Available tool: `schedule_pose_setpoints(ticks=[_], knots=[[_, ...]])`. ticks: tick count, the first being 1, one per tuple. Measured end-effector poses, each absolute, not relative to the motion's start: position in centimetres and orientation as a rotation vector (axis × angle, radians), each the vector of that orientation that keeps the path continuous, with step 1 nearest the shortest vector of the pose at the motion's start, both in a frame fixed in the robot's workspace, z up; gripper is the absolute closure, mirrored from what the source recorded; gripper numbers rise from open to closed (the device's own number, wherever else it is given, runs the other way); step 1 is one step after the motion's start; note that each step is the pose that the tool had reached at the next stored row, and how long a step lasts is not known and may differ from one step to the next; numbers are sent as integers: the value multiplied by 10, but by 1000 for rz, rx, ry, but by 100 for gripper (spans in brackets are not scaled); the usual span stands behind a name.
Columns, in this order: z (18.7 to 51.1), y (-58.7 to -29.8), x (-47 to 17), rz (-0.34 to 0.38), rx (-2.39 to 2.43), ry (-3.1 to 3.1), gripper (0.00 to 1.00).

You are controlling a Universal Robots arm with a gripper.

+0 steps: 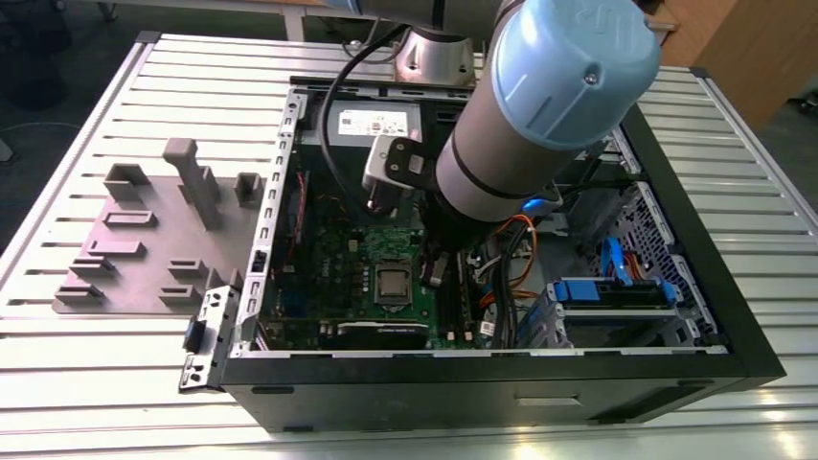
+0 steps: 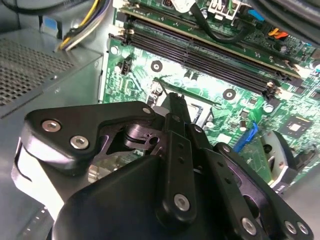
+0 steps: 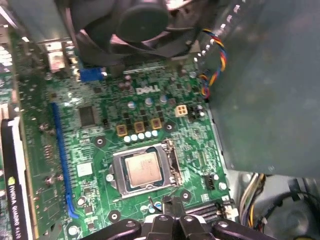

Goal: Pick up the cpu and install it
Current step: 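Install the first cpu locking lever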

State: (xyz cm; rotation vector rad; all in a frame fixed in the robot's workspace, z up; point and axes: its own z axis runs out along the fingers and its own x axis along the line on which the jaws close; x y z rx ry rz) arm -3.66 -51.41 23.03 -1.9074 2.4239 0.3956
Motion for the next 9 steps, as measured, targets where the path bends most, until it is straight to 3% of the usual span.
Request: schedule_pose_setpoints(ticks=[9], knots=[[231, -514, -37, 383, -1919, 2421, 89]])
